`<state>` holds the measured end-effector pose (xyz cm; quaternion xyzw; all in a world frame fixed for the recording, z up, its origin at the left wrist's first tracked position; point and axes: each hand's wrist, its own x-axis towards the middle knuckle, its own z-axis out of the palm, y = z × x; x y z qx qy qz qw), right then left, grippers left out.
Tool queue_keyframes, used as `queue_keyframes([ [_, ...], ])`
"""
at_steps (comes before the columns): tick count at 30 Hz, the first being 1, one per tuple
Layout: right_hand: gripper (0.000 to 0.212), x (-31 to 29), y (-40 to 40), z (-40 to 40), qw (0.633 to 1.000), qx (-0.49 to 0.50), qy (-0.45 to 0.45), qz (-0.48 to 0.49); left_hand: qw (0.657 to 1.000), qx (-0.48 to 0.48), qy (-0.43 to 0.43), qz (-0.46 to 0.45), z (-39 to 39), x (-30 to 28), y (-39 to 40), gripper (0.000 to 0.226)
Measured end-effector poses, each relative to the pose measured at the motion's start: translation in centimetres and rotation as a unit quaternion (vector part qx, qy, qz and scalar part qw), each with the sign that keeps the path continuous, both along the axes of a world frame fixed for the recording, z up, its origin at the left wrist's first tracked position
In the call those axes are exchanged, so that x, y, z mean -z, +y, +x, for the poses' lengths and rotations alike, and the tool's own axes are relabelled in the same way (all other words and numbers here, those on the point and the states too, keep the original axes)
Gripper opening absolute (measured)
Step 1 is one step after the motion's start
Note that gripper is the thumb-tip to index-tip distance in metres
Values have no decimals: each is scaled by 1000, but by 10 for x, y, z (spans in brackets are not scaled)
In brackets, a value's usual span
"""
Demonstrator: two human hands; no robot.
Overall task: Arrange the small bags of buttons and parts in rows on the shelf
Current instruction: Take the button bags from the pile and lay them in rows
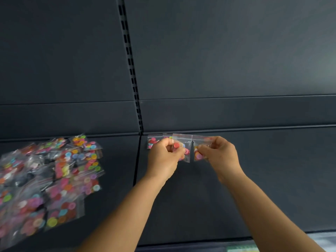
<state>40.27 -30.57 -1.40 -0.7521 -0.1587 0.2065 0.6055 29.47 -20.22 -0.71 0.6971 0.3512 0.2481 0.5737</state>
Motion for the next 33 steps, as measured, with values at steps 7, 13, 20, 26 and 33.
queue_keyframes([
  [7,22,14,-4,39,993,16,-74,-86,986,-24,97,132,50,21,-17,28],
  [13,57,26,-5,46,956,-14,-195,-220,888,-40,242,390,56,33,-18,40],
  [20,21,29,-23,42,878,-139,-390,-240,843,159,205,471,35,43,-2,30],
  [26,15,31,-4,39,894,-130,-370,-219,835,168,237,468,44,47,-1,40],
  [33,19,33,11,39,896,-107,-371,-218,827,137,228,495,53,43,12,35],
])
